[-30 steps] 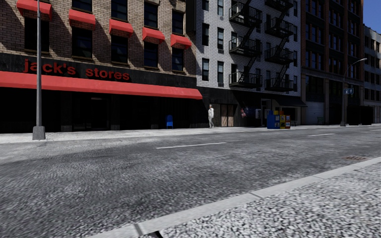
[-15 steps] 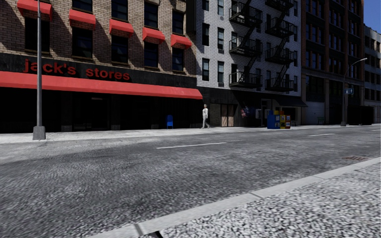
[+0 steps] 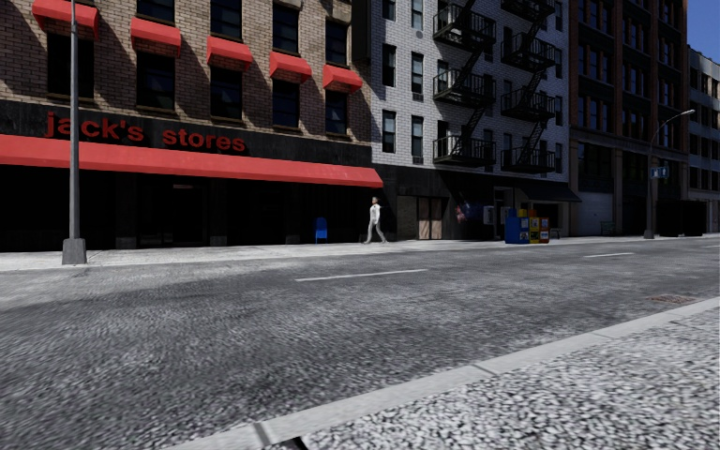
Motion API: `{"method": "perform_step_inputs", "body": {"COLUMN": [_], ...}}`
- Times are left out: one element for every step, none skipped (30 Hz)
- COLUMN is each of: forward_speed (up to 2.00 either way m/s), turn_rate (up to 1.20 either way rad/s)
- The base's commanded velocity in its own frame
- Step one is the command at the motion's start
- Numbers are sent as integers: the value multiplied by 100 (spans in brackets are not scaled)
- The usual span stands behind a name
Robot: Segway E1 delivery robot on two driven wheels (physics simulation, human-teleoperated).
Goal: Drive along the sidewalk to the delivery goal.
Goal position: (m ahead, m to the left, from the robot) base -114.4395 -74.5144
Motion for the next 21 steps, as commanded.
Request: {"method": "perform_step_inputs", "body": {"forward_speed": [0,0,0,0,0,0,0,0,0,0,0,0,0,0,0,0,0,0,0,0,0], "turn_rate": [27,28,28,28,28,28,28,28,28,28,28,28,28,28,28,28,28,28,28,28,28]}}
